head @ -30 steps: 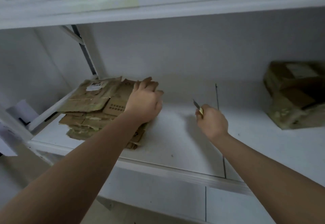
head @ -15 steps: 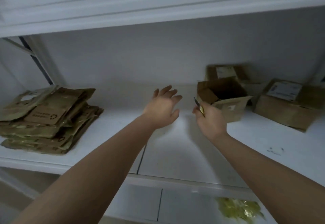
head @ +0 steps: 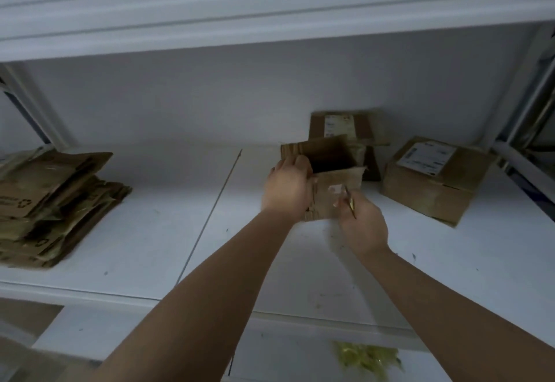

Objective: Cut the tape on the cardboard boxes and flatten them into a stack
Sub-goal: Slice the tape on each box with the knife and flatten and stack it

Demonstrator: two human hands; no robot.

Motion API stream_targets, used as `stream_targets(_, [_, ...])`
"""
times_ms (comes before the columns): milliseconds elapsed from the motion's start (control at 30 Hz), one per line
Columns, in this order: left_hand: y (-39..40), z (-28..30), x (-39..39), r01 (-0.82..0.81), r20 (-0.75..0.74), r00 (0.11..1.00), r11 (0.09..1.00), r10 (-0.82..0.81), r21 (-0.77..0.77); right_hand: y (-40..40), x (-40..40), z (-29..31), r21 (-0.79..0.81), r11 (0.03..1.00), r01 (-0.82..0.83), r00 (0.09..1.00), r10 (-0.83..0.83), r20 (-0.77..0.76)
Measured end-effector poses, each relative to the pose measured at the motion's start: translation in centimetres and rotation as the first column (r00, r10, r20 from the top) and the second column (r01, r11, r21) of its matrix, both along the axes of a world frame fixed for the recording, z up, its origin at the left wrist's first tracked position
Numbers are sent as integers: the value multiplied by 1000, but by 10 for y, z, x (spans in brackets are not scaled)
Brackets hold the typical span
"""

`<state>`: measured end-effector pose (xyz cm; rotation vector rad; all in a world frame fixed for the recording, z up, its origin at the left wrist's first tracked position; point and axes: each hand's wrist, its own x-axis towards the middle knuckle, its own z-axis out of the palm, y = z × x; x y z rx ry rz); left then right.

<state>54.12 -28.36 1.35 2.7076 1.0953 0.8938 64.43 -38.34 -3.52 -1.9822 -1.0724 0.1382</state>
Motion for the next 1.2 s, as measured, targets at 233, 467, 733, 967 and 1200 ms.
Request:
stream_targets(233, [17, 31, -90, -252, 75, 965, 968, 250, 11, 22, -32, 7, 88, 987, -137, 990, 138, -3])
stream_targets(467, [24, 22, -206, -560, 42, 821, 817, 570, -136, 49, -92, 1, -63, 957, -283, 957, 277, -90])
stream_targets(733, [7, 2, -249, -536, -106, 842, 842, 529, -59, 63, -138, -14, -175, 868, -464, 873, 415, -255])
stream_targets(967, [4, -25, -237, -340, -431, 882, 892, 192, -298, 63, -145, -40, -95, 912, -398, 874, 345, -342])
stream_targets(1200, [8, -42, -238, -349, -434, 879, 885, 195, -309, 73, -151, -38, 41, 961, -274, 722, 234, -651])
